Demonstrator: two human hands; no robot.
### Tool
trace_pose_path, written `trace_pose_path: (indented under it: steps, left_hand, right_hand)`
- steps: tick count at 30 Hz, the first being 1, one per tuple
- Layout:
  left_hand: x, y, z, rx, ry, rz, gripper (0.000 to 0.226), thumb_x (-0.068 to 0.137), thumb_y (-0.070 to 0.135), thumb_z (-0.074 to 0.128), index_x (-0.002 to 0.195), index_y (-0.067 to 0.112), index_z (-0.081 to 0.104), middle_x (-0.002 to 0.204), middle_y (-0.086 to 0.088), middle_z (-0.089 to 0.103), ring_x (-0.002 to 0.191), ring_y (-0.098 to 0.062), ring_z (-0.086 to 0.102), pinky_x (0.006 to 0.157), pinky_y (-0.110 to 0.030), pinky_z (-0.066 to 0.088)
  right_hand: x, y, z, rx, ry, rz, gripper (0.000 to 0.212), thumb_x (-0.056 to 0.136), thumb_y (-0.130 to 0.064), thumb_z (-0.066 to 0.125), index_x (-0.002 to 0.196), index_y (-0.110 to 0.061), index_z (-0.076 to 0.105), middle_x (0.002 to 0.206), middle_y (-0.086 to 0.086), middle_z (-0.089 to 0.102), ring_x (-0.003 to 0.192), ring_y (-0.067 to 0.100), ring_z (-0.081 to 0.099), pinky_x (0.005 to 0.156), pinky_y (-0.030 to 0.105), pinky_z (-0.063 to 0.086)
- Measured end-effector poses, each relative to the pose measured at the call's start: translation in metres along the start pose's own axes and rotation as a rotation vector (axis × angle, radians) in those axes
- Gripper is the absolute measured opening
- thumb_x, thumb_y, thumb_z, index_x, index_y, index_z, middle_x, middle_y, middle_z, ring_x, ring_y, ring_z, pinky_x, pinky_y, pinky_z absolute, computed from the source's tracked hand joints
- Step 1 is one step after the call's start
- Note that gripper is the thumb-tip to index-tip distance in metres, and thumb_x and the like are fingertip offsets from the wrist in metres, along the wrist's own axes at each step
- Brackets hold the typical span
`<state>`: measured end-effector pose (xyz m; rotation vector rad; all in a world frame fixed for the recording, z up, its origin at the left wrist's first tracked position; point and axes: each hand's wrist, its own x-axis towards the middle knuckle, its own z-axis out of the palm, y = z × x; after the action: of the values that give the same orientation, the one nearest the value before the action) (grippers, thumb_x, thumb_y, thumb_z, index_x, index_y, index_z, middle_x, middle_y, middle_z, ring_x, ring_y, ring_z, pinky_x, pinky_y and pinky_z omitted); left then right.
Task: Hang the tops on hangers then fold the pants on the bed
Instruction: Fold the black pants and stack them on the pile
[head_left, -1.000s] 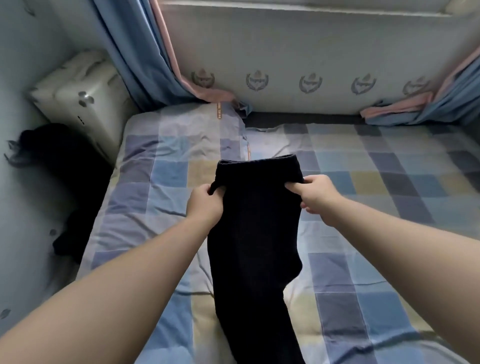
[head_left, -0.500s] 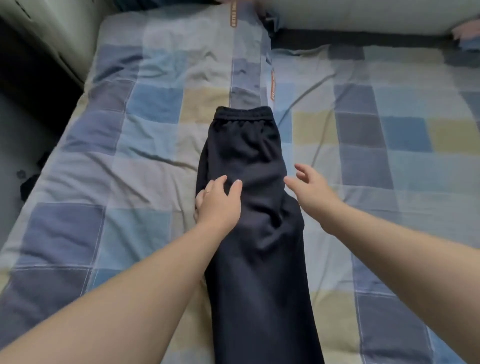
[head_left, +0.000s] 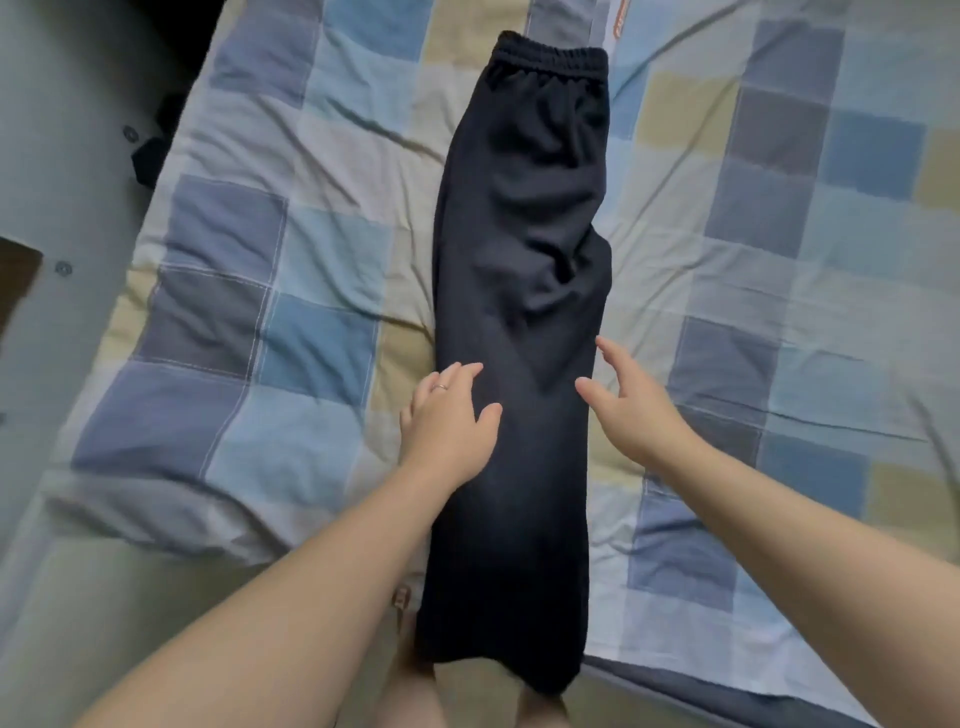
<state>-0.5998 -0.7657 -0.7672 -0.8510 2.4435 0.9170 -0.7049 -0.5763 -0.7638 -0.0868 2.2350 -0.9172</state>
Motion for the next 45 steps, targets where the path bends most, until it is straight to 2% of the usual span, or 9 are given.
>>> trace_pose_path:
  steps: [11, 16, 21, 24, 28, 31, 35, 39, 45]
  left_hand:
    - [-0.178, -0.104, 0.087, -0.302, -0.155, -0.422, 0.067, 0.094, 0.033, 0.064, 0.153, 0.025, 0.033, 0.154, 0.002, 0.043, 0.142, -0.022, 0.037, 0.115, -0.048, 0.038]
    - [-0.184, -0.155, 0.116, -0.292, -0.226, -0.389, 0.075, 0.091, 0.034, 0.068, 0.154, 0.023, 0.028, 0.153, 0.002, 0.045, 0.137, -0.024, 0.046, 0.106, -0.041, 0.044]
    - [-0.174, -0.192, 0.136, -0.314, -0.262, -0.312, 0.079, 0.090, 0.037, 0.072, 0.155, 0.022, 0.028, 0.151, 0.005, 0.046, 0.132, -0.018, 0.049, 0.091, -0.029, 0.039]
    - [-0.168, -0.200, 0.147, -0.366, -0.241, -0.282, 0.070, 0.089, 0.036, 0.074, 0.147, 0.022, 0.039, 0.133, 0.010, 0.053, 0.112, -0.009, 0.050, 0.086, -0.026, 0.040]
    - [-0.157, -0.205, 0.161, -0.409, -0.199, -0.275, 0.056, 0.086, 0.038, 0.076, 0.134, 0.022, 0.051, 0.115, 0.013, 0.057, 0.108, -0.013, 0.058, 0.089, -0.033, 0.050]
    - [-0.153, -0.207, 0.168, -0.374, -0.221, -0.262, 0.053, 0.086, 0.041, 0.076, 0.131, 0.020, 0.056, 0.117, 0.009, 0.062, 0.107, -0.017, 0.060, 0.093, -0.038, 0.053]
    - [-0.167, -0.211, 0.178, -0.361, -0.251, -0.276, 0.042, 0.085, 0.039, 0.077, 0.121, 0.020, 0.065, 0.104, 0.008, 0.067, 0.097, -0.018, 0.063, 0.087, -0.034, 0.052]
    - [-0.197, -0.219, 0.183, -0.442, -0.292, -0.364, 0.018, 0.085, 0.037, 0.077, 0.094, 0.023, 0.071, 0.093, 0.008, 0.074, 0.091, -0.016, 0.070, 0.079, -0.031, 0.056]
    - [-0.245, -0.217, 0.164, -0.560, -0.270, -0.479, 0.010, 0.095, 0.039, 0.062, 0.088, 0.032, 0.065, 0.097, 0.012, 0.070, 0.095, -0.017, 0.066, 0.077, -0.031, 0.052]
  right_hand:
    - [-0.163, 0.120, 0.094, 0.290, -0.081, 0.394, 0.060, 0.100, -0.034, 0.057, 0.154, -0.029, 0.034, 0.151, 0.000, 0.047, 0.133, 0.018, 0.048, 0.098, 0.030, 0.039]
    - [-0.186, 0.170, 0.133, 0.324, -0.012, 0.525, 0.062, 0.100, -0.032, 0.058, 0.155, -0.026, 0.031, 0.149, 0.003, 0.047, 0.116, 0.016, 0.050, 0.075, 0.024, 0.043]
    - [-0.184, 0.200, 0.165, 0.383, 0.061, 0.524, 0.074, 0.096, -0.033, 0.066, 0.158, -0.022, 0.026, 0.151, 0.005, 0.044, 0.126, 0.019, 0.050, 0.090, 0.031, 0.039]
    - [-0.179, 0.208, 0.182, 0.464, 0.035, 0.501, 0.080, 0.091, -0.035, 0.073, 0.156, -0.022, 0.030, 0.146, 0.001, 0.049, 0.123, 0.016, 0.055, 0.085, 0.026, 0.043]
    - [-0.165, 0.215, 0.194, 0.538, 0.114, 0.498, 0.067, 0.082, -0.041, 0.080, 0.139, -0.026, 0.048, 0.122, -0.007, 0.065, 0.101, 0.011, 0.067, 0.069, 0.027, 0.053]
    - [-0.160, 0.224, 0.201, 0.479, 0.070, 0.497, 0.053, 0.074, -0.049, 0.081, 0.119, -0.025, 0.063, 0.110, -0.006, 0.073, 0.097, 0.020, 0.072, 0.077, 0.042, 0.060]
    - [-0.176, 0.236, 0.209, 0.507, -0.101, 0.432, 0.046, 0.074, -0.037, 0.086, 0.115, -0.023, 0.071, 0.104, -0.007, 0.078, 0.094, 0.012, 0.075, 0.080, 0.028, 0.057]
    - [-0.209, 0.243, 0.222, 0.381, -0.196, 0.490, 0.051, 0.072, -0.029, 0.089, 0.117, -0.017, 0.071, 0.107, -0.001, 0.076, 0.098, 0.017, 0.072, 0.089, 0.036, 0.056]
    - [-0.270, 0.241, 0.218, 0.504, -0.067, 0.565, 0.017, 0.082, -0.029, 0.081, 0.095, -0.023, 0.072, 0.096, -0.007, 0.077, 0.093, 0.015, 0.072, 0.078, 0.030, 0.055]
